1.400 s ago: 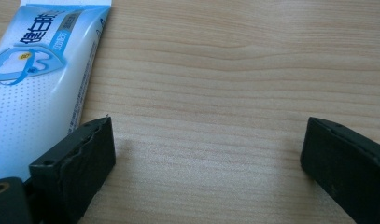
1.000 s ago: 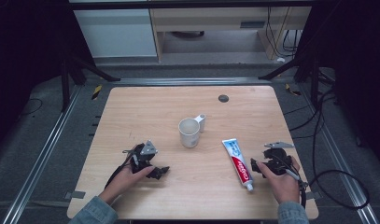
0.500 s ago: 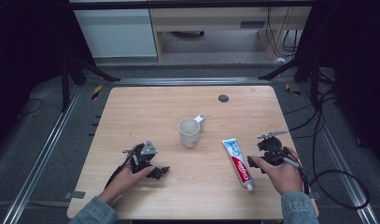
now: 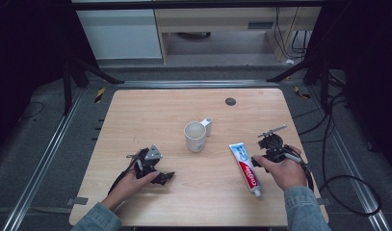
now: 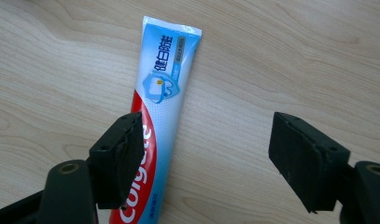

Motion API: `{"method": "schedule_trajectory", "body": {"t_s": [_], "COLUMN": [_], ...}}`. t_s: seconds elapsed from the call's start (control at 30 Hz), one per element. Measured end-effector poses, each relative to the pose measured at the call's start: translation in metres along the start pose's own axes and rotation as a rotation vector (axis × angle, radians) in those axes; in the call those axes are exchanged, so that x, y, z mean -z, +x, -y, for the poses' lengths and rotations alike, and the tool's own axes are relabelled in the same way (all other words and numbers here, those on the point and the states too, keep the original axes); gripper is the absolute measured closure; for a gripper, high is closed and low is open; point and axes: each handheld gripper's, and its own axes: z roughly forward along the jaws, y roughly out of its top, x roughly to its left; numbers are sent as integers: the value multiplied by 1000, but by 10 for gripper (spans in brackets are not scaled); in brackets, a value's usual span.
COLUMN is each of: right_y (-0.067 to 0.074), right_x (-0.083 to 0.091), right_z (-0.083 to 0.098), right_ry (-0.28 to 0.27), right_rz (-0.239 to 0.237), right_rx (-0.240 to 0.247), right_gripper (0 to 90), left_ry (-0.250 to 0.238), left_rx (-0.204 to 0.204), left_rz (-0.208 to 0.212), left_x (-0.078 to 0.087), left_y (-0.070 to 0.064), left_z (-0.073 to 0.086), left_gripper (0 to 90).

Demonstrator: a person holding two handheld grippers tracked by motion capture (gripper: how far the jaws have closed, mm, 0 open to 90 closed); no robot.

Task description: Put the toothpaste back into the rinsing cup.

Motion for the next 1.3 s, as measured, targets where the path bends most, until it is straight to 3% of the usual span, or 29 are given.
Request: {"method": "schedule_trajectory", "body": {"t_s": [0.6,0.8,1.3], "right_y": [12,14,24], "right_x": [-21,-30,-56], "right_z": [-22,-26,-37], "right_ry": [70,93,149], "right_rz": [-47,-59,-95], "right_rx": [26,10,19], "right_gripper": [361,379,339], "left_ry": [0,-1,-1], "left_rx": [-5,0,0], "left_rz": [0,0,1], "left_x": [0,0,0], "left_y": [0,0,0], "left_z": [0,0,0], "left_gripper": [0,0,0]}}
